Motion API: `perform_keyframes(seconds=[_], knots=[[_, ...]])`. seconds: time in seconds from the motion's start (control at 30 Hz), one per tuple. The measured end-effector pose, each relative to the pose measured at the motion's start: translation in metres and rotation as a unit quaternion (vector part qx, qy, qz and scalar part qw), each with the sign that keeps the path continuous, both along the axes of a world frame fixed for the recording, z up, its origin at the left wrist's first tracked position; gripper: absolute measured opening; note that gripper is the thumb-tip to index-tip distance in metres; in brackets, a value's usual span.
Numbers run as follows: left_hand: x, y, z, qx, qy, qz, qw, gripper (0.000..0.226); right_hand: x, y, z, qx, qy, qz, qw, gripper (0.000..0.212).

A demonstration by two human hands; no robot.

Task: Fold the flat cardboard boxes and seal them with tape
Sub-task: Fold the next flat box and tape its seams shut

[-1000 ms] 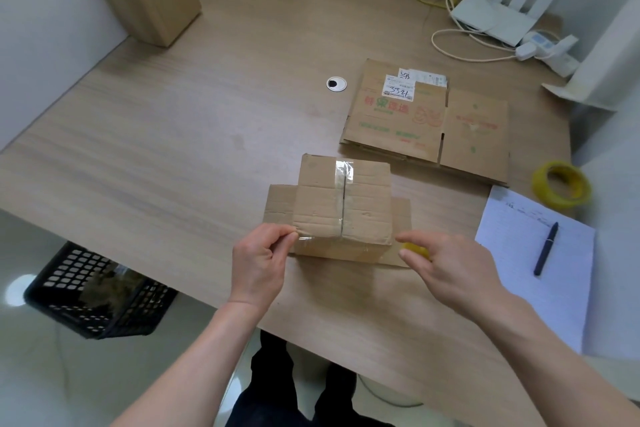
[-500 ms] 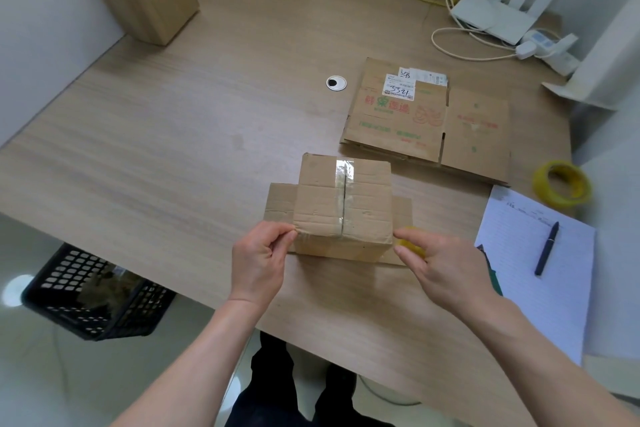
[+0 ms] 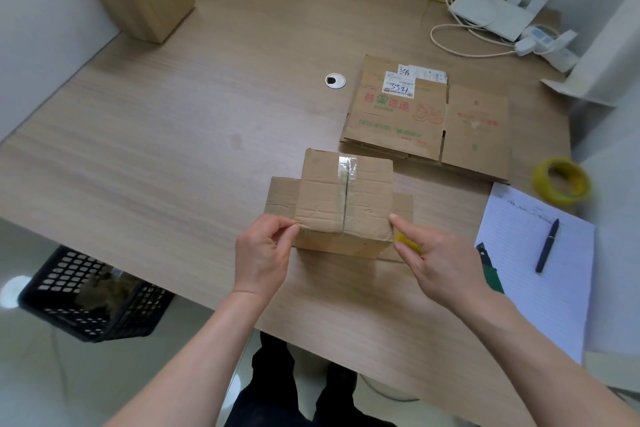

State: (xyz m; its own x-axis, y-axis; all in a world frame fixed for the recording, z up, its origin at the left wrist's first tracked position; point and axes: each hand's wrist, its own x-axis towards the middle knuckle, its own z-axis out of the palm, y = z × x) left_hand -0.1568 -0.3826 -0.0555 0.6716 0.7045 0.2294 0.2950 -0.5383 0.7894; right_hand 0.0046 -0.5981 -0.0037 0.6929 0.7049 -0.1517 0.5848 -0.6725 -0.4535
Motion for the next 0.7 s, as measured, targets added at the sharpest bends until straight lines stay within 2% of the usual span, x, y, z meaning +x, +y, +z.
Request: perform_keyframes(seconds=[0.1, 0.17, 0.23, 0.27, 0.33, 0.47, 0.7], knots=[[0.005, 0.002, 0.003, -0.130, -0.009, 0.042, 0.991, 0.022, 0.002, 0.002, -0.002, -0.009, -0.002, 0.002, 1.000, 0.043], [0.011, 0.005, 0.004, -0.229, -0.007, 0.077, 0.970, 0.021, 0.003, 0.002, -0.001, -0.013, 0.003, -0.001, 1.000, 0.043], [0.016, 0.009, 0.004, -0.277, -0.001, 0.110, 0.955, 0.015, 0.005, 0.002, -0.001, -0.015, 0.012, -0.004, 1.000, 0.043], [0.019, 0.012, 0.004, -0.292, -0.007, 0.120, 0.949, 0.020, 0.005, 0.003, -0.001, -0.015, 0.018, -0.006, 1.000, 0.044], [0.022, 0.017, 0.004, -0.299, -0.014, 0.109, 0.948, 0.029, 0.006, 0.003, -0.002, -0.017, 0.029, -0.012, 0.999, 0.044], [0.027, 0.022, 0.005, -0.289, -0.014, 0.032, 0.957, 0.026, 0.005, 0.004, -0.002, -0.007, 0.046, -0.028, 0.999, 0.044], [0.053, 0.031, 0.010, -0.284, -0.018, 0.024, 0.958, 0.028, -0.026, 0.008, -0.006, 0.032, 0.043, -0.066, 0.996, 0.042]])
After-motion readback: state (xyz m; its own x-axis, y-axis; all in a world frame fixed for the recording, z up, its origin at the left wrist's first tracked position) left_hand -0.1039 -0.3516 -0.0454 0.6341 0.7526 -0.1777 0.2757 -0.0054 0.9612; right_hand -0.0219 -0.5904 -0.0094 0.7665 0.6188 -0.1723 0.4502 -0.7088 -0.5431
